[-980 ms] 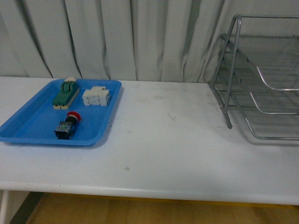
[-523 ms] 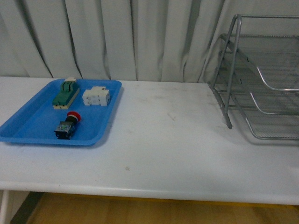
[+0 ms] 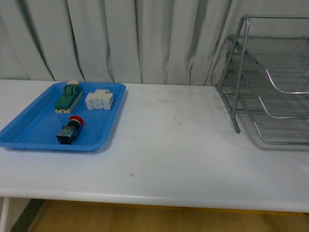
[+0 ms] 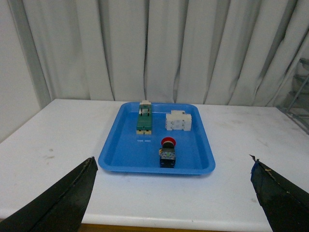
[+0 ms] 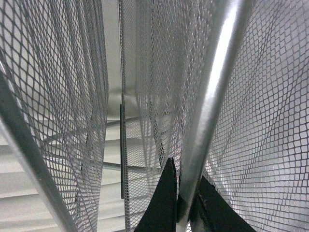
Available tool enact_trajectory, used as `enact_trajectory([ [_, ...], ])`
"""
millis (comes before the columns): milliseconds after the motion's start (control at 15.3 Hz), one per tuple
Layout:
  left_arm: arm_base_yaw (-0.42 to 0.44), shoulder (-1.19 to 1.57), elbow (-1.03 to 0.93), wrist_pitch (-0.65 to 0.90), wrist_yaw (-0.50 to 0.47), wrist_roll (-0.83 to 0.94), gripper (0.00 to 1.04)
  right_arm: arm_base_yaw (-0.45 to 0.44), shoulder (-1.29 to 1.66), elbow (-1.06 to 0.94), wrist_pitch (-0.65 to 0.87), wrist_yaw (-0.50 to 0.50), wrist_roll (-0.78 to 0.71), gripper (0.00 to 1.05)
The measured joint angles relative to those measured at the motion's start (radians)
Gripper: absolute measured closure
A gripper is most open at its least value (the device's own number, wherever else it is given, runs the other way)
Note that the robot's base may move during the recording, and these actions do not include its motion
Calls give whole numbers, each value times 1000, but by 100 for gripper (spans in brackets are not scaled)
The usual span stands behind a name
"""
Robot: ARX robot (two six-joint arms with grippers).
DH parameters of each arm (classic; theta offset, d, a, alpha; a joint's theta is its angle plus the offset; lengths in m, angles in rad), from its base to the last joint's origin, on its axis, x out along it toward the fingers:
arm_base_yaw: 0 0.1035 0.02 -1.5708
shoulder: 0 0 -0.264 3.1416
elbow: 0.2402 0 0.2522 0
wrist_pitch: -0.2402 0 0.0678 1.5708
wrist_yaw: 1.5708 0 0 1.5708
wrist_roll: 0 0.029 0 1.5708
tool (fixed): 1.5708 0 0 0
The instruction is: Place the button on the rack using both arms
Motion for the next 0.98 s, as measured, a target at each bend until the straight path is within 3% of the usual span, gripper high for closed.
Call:
enact_trajectory([
  [261, 0, 0, 0, 0, 0, 0, 7, -2, 2, -25, 16, -10, 22, 101],
  [654, 0, 0, 0, 0, 0, 0, 7, -60, -88, -263, 46, -52, 48, 101],
  [980, 0, 0, 0, 0, 0, 0, 7, -72, -126, -330, 44, -40, 40, 101],
])
